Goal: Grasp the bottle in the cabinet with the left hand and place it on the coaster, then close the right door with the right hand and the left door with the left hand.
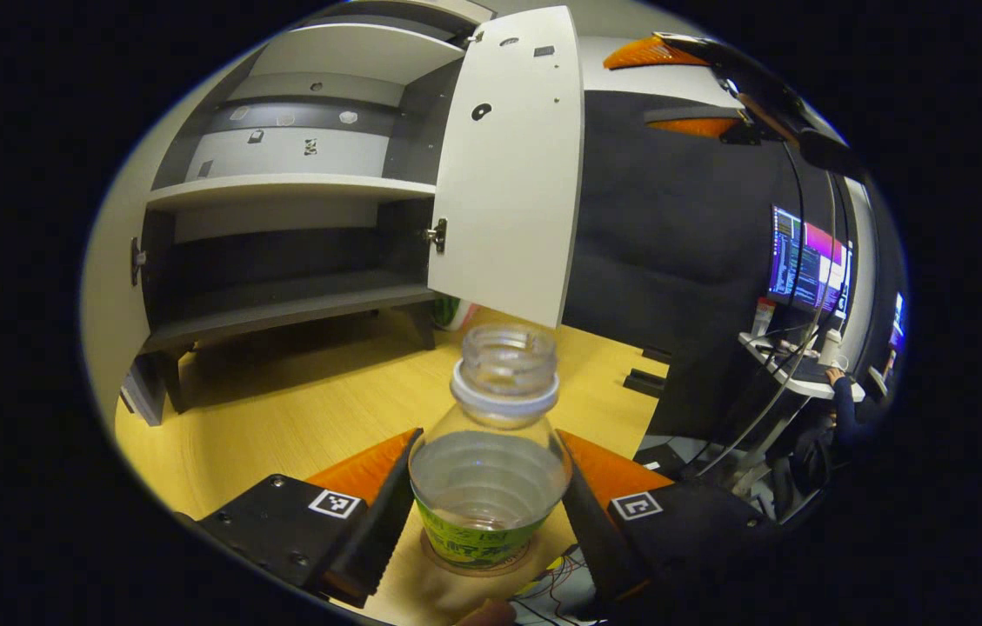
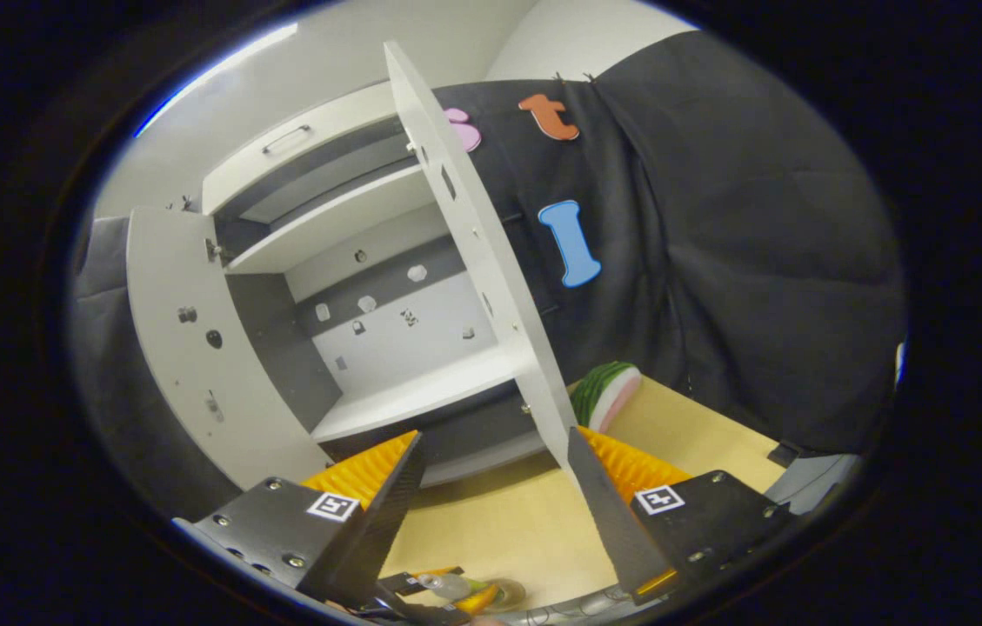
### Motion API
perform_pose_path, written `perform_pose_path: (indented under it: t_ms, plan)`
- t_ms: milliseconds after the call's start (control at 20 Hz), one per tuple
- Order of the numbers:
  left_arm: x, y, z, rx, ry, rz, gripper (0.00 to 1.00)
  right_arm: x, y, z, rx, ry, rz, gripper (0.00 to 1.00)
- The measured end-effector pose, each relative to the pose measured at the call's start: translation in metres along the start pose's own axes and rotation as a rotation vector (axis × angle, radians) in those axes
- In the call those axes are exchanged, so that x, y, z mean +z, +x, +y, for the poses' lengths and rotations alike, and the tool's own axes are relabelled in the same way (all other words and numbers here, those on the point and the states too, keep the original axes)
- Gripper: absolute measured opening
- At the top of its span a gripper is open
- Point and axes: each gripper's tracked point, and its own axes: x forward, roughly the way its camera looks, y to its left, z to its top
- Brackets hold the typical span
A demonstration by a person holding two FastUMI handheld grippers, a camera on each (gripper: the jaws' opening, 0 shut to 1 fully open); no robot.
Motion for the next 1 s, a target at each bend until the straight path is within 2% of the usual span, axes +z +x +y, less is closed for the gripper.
perform_pose_path:
  t_ms: [100, 350, 450, 700, 800, 850, 900, 1000]
  plan:
    - [0.019, -0.002, -0.006, -0.015, -0.023, -0.021, 0.89, -0.003, 0.009, -0.008, 0.000, -0.038, 0.009, 1.00]
    - [0.083, -0.013, -0.005, 0.035, -0.017, -0.080, 0.90, -0.001, 0.023, -0.031, 0.039, -0.060, 0.005, 0.99]
    - [0.117, -0.021, -0.005, 0.074, -0.003, -0.129, 0.90, 0.004, 0.024, -0.040, 0.066, -0.072, 0.003, 0.99]
    - [0.209, -0.033, -0.014, 0.177, 0.061, -0.263, 0.90, 0.031, 0.026, -0.074, 0.113, -0.213, -0.036, 1.00]
    - [0.233, -0.035, -0.018, 0.211, 0.085, -0.281, 0.90, 0.045, 0.026, -0.087, 0.142, -0.235, -0.057, 0.99]
    - [0.246, -0.037, -0.018, 0.238, 0.099, -0.291, 0.90, 0.053, 0.027, -0.097, 0.151, -0.243, -0.064, 0.95]
    - [0.258, -0.038, -0.016, 0.264, 0.107, -0.304, 0.90, 0.062, 0.029, -0.106, 0.155, -0.251, -0.071, 0.99]
    - [0.276, -0.043, -0.016, 0.292, 0.123, -0.318, 0.90, 0.078, 0.036, -0.126, 0.156, -0.270, -0.081, 0.99]
